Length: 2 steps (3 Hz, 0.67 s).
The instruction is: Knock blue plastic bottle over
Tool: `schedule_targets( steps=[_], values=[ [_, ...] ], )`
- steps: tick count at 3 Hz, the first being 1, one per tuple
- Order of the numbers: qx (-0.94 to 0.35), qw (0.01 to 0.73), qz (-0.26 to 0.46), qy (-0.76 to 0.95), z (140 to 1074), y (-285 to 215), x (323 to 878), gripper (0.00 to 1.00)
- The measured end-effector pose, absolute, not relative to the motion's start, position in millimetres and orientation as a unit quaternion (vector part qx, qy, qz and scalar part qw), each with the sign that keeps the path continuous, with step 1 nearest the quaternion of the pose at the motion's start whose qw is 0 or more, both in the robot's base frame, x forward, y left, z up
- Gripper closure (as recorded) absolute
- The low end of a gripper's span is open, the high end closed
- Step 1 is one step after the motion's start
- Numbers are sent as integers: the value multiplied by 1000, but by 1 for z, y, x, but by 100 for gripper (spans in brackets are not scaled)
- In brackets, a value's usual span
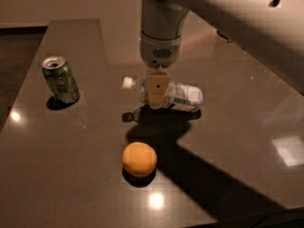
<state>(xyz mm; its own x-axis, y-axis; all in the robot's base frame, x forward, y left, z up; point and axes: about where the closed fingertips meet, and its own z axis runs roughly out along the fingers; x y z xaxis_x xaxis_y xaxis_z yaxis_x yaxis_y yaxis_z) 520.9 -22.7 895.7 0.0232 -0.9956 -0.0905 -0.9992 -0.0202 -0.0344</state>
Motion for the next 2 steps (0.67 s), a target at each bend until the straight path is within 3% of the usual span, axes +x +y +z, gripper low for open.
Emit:
schedule_targets(
  steps=[1, 2],
  values=[
    [-720, 45, 48, 691, 880, -15, 509, 0],
    [-720, 47, 48, 691, 880, -14, 510, 0]
  ],
)
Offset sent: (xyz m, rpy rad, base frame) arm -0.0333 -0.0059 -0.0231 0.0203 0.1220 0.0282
